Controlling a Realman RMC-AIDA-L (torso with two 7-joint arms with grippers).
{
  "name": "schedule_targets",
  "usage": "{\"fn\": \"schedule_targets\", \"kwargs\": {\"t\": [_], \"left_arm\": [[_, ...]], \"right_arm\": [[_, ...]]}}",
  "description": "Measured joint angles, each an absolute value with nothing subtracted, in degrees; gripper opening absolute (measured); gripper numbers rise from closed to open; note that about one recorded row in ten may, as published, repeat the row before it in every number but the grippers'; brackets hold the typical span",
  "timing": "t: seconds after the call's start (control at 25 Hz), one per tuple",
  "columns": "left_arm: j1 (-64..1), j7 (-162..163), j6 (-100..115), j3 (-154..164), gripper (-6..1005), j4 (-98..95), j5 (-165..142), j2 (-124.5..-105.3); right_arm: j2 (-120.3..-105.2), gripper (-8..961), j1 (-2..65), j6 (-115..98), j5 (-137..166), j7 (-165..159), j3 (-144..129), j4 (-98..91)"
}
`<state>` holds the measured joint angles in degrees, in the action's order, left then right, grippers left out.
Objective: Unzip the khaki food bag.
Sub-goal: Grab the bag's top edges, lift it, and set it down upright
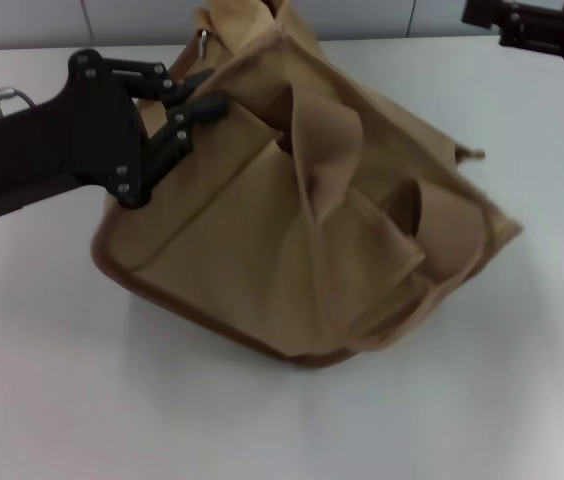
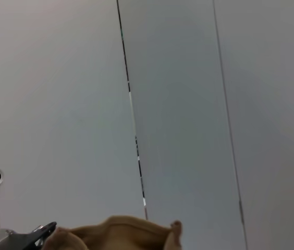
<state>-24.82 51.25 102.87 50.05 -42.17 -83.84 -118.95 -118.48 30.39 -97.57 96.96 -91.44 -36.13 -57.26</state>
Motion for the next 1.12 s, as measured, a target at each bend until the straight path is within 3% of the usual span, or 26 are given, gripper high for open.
{"fn": "schedule_targets", "kwargs": {"t": [0.72, 1.12], "left_arm": [[-24.8, 50.4, 102.2, 55.8, 83, -43.1, -81.7, -119.11], [-25.4, 50.3, 102.1, 55.9, 83, -43.4, -81.6, -118.92]], "right_arm": [[-119.21, 625, 28.7, -97.5, 98.7, -91.9, -46.8, -56.9], [-118.67, 458, 28.8, -98.7, 97.0, -91.8, -42.4, -58.1]]}}
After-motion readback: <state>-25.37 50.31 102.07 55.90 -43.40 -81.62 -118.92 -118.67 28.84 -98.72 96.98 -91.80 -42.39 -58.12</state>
